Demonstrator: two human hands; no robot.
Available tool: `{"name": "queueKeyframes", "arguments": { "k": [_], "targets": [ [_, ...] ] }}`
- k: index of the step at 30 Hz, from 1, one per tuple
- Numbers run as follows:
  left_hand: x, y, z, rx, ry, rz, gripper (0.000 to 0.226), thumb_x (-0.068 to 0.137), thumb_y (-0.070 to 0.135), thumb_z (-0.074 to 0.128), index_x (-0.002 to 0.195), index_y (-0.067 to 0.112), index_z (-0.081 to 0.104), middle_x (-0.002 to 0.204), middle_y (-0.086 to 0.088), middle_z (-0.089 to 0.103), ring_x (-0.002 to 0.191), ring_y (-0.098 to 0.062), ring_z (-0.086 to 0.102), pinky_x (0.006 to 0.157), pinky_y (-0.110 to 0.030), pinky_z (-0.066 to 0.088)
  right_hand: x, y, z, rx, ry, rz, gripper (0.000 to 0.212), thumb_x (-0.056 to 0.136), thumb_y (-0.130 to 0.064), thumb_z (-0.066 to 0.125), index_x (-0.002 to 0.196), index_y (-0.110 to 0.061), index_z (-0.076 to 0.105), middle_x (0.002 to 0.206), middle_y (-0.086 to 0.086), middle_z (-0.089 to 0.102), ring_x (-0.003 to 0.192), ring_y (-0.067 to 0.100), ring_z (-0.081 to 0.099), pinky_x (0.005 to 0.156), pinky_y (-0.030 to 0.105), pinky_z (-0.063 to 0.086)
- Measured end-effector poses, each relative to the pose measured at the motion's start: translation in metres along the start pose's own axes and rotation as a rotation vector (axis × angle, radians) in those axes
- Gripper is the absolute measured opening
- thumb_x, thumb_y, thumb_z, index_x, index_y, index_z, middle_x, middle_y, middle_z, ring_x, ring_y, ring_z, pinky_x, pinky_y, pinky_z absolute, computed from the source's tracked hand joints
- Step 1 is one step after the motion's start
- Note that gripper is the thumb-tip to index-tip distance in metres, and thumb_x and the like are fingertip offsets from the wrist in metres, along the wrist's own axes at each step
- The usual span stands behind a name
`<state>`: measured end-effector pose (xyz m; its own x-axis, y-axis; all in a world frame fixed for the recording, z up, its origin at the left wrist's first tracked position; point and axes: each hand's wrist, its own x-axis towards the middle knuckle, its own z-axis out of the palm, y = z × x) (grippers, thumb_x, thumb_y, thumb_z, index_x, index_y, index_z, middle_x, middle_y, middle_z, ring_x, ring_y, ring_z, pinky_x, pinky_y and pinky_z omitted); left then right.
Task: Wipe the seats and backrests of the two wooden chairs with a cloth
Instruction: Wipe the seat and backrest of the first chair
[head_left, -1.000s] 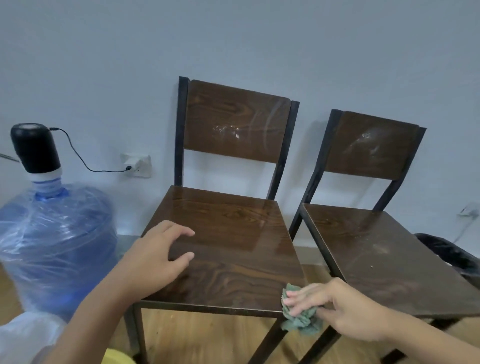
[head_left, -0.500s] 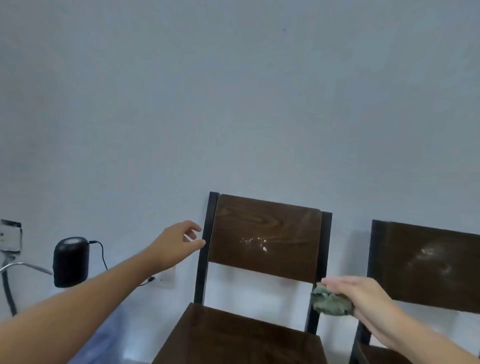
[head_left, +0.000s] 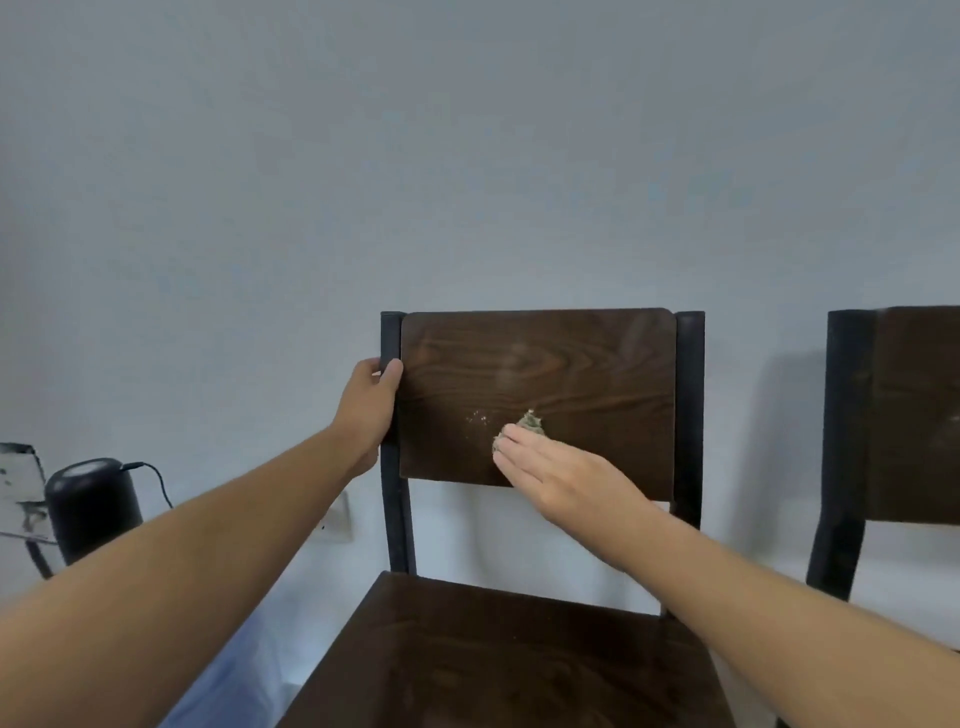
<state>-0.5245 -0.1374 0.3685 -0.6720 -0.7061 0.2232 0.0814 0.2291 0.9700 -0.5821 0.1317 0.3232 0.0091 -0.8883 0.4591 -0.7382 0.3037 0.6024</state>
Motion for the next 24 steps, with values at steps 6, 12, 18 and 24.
{"name": "queueKeyframes", "arguments": {
  "k": [6, 12, 18, 24],
  "targets": [
    [0.008, -0.009, -0.008, -0.203, -0.031, -0.048, 0.044, 0.099, 0.04, 0.062, 0.137, 0.017, 0.06, 0.123, -0.001, 0.069, 0.106, -0.015, 0.066, 0.098, -0.042, 0.055, 0.058, 0.004, 0.001, 0.02, 0.215, 0.327, 0.047, 0.08, 0.011, 0.056, 0.126, 0.007, 0.067, 0.127, 0.023, 0.07, 0.124, 0.037, 0.065, 0.114, 0.041, 0.041],
    [0.007, -0.012, -0.009, -0.314, -0.074, -0.097, 0.04, 0.098, 0.038, 0.065, 0.134, 0.018, 0.064, 0.121, 0.001, 0.072, 0.1, -0.013, 0.067, 0.088, -0.037, 0.057, 0.024, 0.015, 0.003, -0.045, 0.131, 0.164, 0.051, 0.079, 0.008, 0.066, 0.13, 0.003, 0.066, 0.133, 0.019, 0.069, 0.128, 0.032, 0.064, 0.113, 0.039, 0.043],
    [0.008, -0.013, -0.013, -0.403, -0.106, -0.113, 0.034, 0.099, 0.031, 0.066, 0.128, 0.015, 0.069, 0.112, 0.0, 0.075, 0.106, -0.02, 0.067, 0.099, -0.041, 0.055, 0.083, -0.032, 0.012, -0.144, 0.061, 0.083, 0.041, 0.086, 0.004, 0.06, 0.126, 0.002, 0.067, 0.126, 0.017, 0.07, 0.125, 0.033, 0.063, 0.116, 0.042, 0.045],
    [0.007, -0.017, -0.014, -0.431, -0.129, -0.089, 0.022, 0.099, 0.03, 0.065, 0.117, 0.018, 0.072, 0.113, 0.0, 0.076, 0.111, -0.021, 0.068, 0.089, -0.036, 0.058, 0.1, 0.029, -0.003, -0.056, 0.276, 0.357, 0.056, 0.079, 0.012, 0.07, 0.133, 0.005, 0.062, 0.137, 0.021, 0.065, 0.133, 0.033, 0.059, 0.117, 0.038, 0.04]
  ]
}}
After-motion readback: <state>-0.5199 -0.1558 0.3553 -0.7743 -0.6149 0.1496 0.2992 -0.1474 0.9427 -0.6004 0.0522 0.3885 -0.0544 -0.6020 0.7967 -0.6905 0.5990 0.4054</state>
